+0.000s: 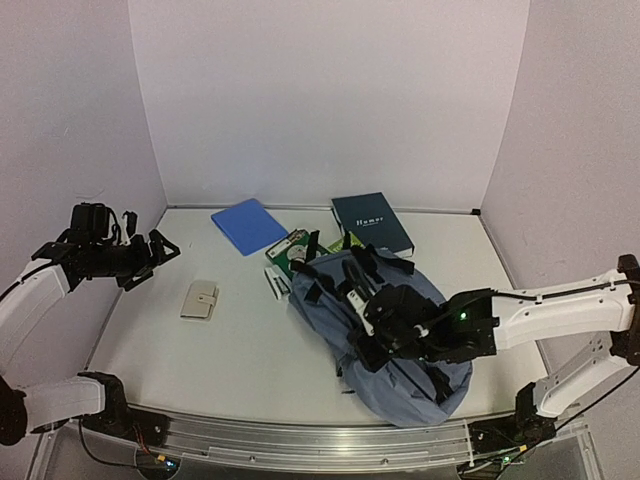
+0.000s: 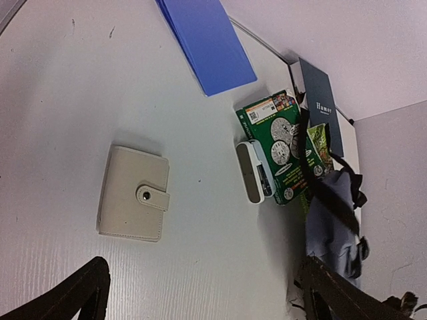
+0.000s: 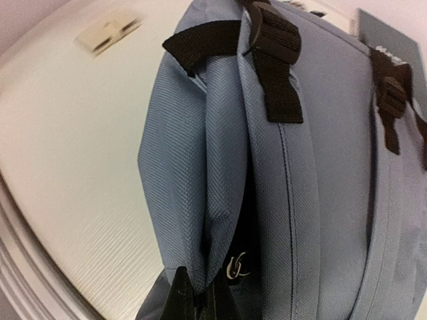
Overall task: Pack the student bag
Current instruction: Move the student bag to the center of the board, then unzip the student bag at the center of the board.
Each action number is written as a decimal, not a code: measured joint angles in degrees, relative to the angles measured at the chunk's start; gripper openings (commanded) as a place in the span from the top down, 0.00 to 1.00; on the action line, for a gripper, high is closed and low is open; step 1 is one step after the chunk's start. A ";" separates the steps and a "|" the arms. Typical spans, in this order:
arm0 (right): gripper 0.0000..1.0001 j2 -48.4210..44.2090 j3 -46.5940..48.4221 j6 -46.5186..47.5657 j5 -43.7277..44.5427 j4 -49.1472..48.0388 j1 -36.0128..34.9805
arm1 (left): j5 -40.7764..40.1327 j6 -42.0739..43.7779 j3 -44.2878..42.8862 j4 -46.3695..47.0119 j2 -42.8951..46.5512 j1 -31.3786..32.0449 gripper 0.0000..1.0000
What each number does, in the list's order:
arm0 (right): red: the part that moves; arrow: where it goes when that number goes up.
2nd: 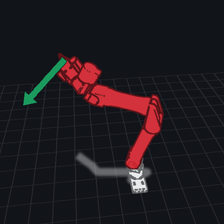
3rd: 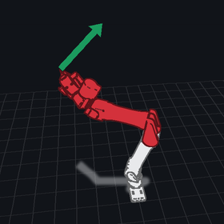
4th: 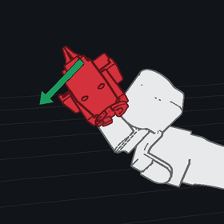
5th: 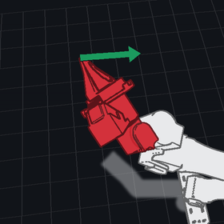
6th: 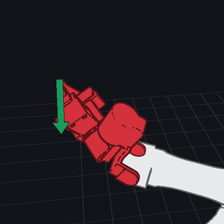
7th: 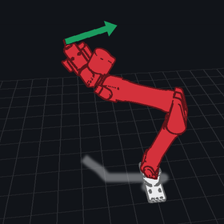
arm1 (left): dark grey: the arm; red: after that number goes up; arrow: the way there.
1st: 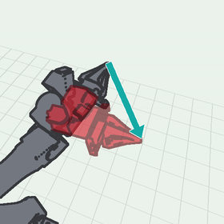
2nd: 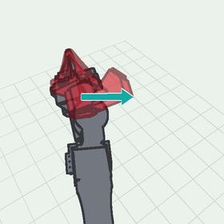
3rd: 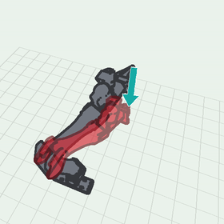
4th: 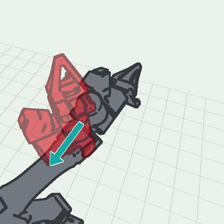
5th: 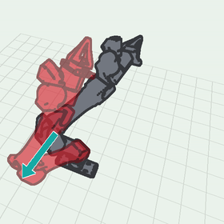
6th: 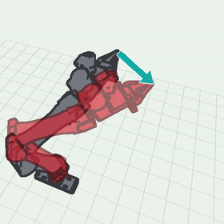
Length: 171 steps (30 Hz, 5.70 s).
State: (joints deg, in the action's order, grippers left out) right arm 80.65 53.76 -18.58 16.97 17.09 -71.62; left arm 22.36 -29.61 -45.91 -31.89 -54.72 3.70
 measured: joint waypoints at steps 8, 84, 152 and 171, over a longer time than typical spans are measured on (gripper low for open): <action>0.02 -0.93 -0.57 -3.02 0.48 -0.74 0.50 | 3.80 -0.81 1.23 3.02 -0.85 0.56 0.00; 0.55 10.30 6.34 -20.21 -19.69 8.23 5.05 | -4.53 -18.64 -0.44 24.91 -35.22 42.88 0.09; 1.00 36.45 35.29 -21.67 9.83 1.97 3.53 | 6.82 -21.86 2.75 39.68 -39.43 42.97 1.00; 0.12 25.46 24.93 -10.66 4.92 -4.80 9.08 | -0.51 -24.94 3.41 39.98 -39.04 43.15 0.39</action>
State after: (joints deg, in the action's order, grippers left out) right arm 106.12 78.69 -29.24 21.89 12.29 -62.54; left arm 21.85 -54.55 -42.50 8.10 -93.76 46.85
